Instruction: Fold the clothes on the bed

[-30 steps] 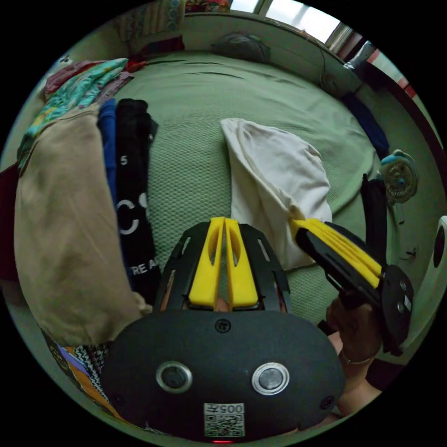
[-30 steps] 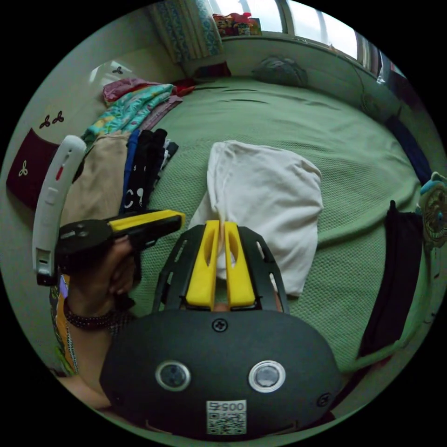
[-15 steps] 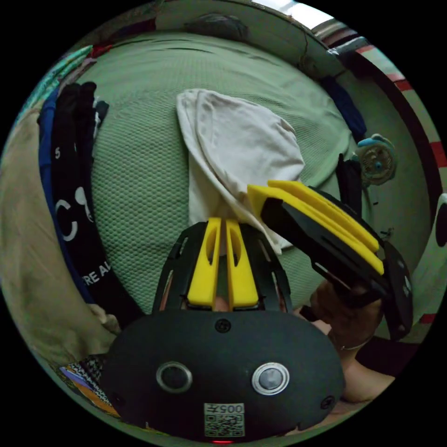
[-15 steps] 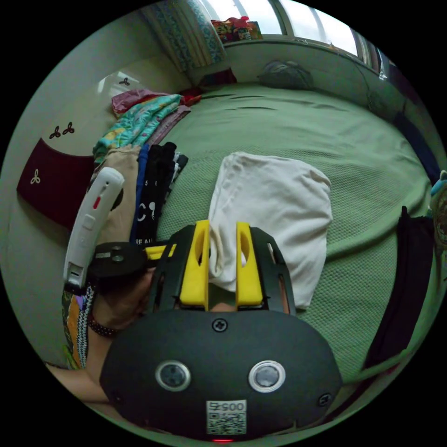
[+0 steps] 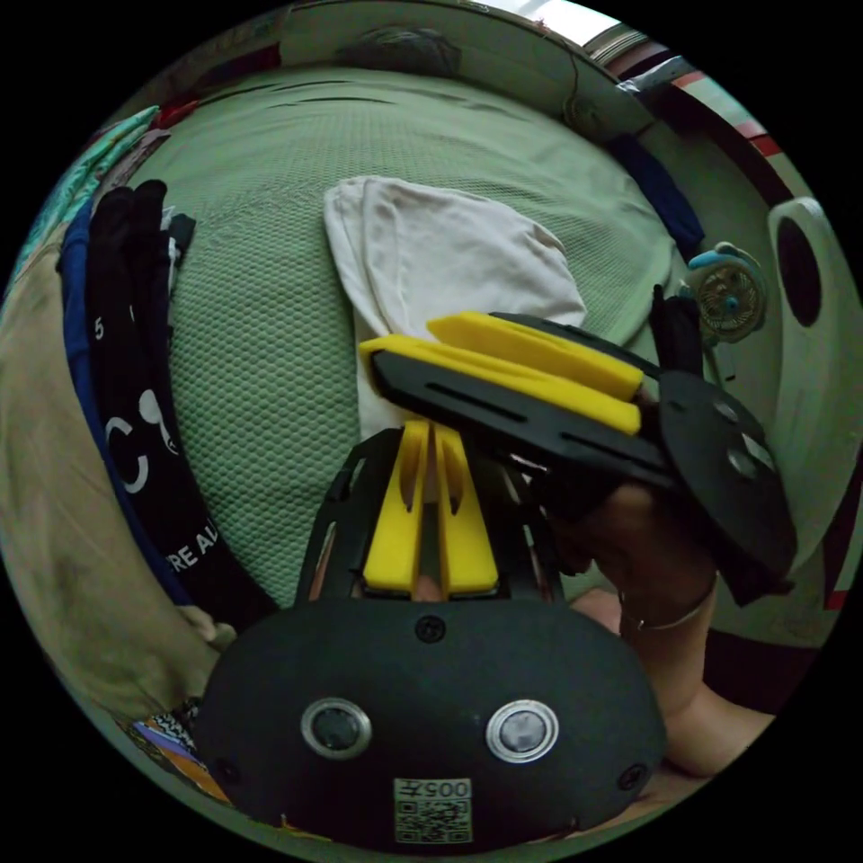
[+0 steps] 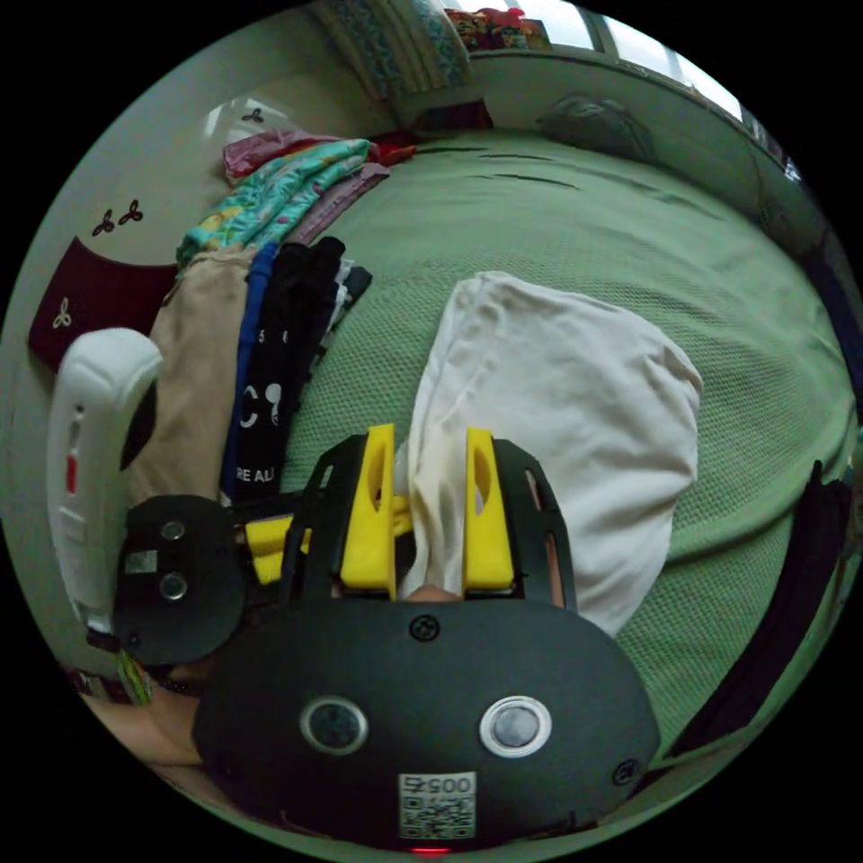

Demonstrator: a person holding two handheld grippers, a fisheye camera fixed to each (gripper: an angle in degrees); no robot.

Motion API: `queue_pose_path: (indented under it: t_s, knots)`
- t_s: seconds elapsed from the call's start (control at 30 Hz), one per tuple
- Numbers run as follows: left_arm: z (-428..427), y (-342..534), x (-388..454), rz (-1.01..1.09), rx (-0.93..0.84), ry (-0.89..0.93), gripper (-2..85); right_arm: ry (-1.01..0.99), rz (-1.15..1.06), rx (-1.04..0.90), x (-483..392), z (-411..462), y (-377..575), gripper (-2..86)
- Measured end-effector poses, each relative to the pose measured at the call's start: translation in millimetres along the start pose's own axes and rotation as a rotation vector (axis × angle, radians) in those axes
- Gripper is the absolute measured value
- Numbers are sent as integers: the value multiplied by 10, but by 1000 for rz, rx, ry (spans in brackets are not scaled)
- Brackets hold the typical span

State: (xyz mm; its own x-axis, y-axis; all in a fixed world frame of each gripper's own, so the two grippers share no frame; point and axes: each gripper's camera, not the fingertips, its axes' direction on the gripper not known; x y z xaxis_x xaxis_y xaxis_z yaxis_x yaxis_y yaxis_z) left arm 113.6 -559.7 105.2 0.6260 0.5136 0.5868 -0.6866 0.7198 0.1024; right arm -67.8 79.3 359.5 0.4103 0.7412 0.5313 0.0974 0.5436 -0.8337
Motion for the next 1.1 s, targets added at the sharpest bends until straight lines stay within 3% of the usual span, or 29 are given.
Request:
queue_pose_path:
  t_s: [0.13,0.23,0.5,0.63,0.77,0.93,1.1]
  knots:
    - [4,-58,71,33,7,-54,52,89,9,-4,133,8,41,27]
    - [-46,-84,88,34,29,-48,67,34,56,43,340,-113,123,-6]
    - [-175,-120,-9,-93,190,-101,92,27,168,138,927,-516,430,-9]
    - [-74,-214,25,-122,177,-53,110,45,205,164,1202,-669,630,-9]
    - [-35,-262,153,-139,159,-130,109,65,229,174,1482,-773,820,-9]
    - [-86,-269,364,-132,152,-176,52,93,264,190,1797,-888,1036,-9]
    - [-196,-240,467,-159,141,-208,47,118,319,214,2082,-1008,1266,-9]
